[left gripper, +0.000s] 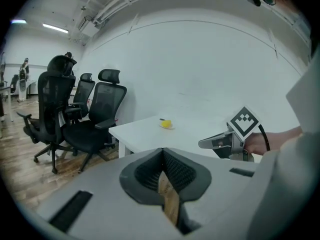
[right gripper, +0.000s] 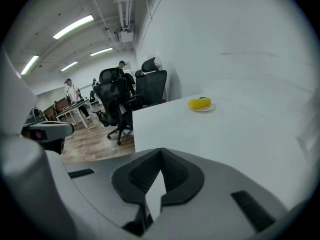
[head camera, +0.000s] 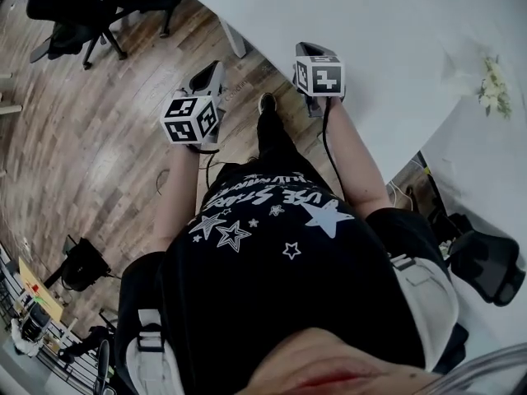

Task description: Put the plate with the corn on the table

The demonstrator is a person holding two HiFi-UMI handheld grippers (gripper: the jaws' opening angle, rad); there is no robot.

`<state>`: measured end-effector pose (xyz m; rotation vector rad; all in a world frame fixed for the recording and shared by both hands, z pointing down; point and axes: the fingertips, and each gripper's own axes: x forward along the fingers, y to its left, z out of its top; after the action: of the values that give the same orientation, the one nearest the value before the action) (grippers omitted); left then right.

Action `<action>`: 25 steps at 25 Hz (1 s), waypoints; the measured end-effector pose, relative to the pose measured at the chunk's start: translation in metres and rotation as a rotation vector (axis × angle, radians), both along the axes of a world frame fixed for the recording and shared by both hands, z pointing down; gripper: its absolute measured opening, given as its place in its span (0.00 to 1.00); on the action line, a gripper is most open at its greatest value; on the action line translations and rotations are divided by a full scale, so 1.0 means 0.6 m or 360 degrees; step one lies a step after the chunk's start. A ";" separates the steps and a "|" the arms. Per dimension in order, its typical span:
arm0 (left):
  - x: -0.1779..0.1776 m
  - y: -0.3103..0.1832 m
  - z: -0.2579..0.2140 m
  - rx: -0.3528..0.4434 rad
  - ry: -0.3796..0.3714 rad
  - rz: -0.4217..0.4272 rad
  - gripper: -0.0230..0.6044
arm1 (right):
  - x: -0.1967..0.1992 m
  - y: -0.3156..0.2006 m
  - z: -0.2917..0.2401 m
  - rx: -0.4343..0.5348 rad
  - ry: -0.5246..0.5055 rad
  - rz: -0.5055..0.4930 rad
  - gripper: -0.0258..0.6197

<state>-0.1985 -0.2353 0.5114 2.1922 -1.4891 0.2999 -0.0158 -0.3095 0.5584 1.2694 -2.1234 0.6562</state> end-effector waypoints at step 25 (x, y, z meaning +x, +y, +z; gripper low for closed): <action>-0.058 0.293 -0.037 0.0075 0.0070 -0.0100 0.05 | -0.049 0.286 -0.087 0.0142 -0.0036 -0.0063 0.05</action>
<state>-0.2333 -0.0594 0.4893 2.1694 -1.5523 0.1969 -0.0449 -0.1380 0.5061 1.2689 -2.2128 0.5673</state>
